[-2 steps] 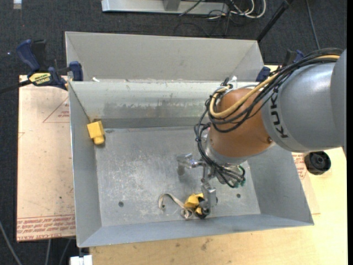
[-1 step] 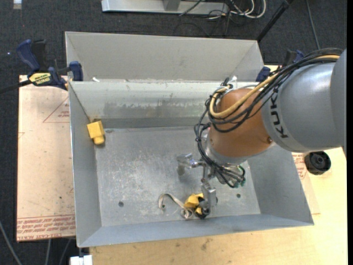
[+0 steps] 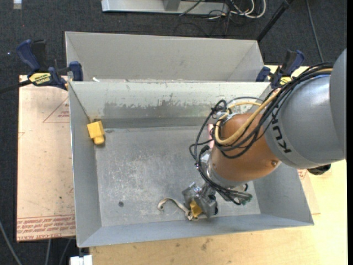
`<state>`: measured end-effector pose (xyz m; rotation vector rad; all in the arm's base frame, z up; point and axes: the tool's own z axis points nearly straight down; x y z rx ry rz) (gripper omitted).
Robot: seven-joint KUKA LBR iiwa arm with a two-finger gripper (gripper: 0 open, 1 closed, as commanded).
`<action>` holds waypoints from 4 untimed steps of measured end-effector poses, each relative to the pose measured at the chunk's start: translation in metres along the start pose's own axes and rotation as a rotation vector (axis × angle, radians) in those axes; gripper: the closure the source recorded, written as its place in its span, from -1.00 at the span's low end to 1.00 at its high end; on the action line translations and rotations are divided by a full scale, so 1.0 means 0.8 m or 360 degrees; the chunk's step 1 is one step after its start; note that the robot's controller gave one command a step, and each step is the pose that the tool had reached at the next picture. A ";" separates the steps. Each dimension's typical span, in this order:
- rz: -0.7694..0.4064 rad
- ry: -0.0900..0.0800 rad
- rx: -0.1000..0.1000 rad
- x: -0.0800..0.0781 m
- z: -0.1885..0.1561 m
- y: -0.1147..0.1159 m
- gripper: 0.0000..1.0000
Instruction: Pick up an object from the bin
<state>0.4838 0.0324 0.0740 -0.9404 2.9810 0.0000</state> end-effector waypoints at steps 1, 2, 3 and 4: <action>0.0000 0.0000 0.0000 0.000 0.000 0.000 1.00; -0.0011 0.0008 -0.0004 -0.003 0.001 -0.003 1.00; -0.0031 0.0028 -0.0007 -0.015 0.001 -0.002 1.00; -0.0033 0.0013 -0.0008 -0.008 0.000 -0.006 1.00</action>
Offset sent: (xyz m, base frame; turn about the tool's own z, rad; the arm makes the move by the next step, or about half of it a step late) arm 0.0034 -0.0038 -0.0040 -0.0135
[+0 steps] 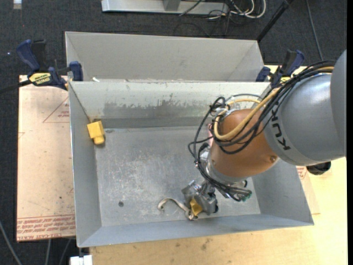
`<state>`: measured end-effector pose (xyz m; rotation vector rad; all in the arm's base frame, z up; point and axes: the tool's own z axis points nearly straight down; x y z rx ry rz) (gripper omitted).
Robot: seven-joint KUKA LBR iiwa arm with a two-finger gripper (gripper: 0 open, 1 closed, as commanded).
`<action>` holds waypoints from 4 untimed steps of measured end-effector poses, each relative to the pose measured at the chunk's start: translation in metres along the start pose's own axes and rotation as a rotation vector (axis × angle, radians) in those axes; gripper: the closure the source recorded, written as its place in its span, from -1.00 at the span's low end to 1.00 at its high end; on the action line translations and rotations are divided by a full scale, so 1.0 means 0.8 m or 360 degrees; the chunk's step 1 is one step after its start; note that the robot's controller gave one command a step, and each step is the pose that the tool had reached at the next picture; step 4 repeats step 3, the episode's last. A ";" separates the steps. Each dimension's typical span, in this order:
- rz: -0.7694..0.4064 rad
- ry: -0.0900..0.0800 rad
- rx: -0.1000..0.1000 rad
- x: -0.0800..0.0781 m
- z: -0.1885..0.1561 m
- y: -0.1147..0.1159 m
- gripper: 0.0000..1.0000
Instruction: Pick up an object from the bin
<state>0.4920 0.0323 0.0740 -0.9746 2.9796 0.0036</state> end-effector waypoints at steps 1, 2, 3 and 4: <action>-0.0017 0.0015 -0.0006 -0.008 0.001 -0.008 1.00; 0.0025 0.0006 0.0000 0.006 -0.141 -0.095 1.00; 0.0026 0.0007 -0.0001 0.005 -0.141 -0.095 1.00; 0.0026 0.0007 -0.0001 0.005 -0.141 -0.095 1.00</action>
Offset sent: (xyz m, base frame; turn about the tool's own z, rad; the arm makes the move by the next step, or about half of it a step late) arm 0.0399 -0.0650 0.1128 0.0130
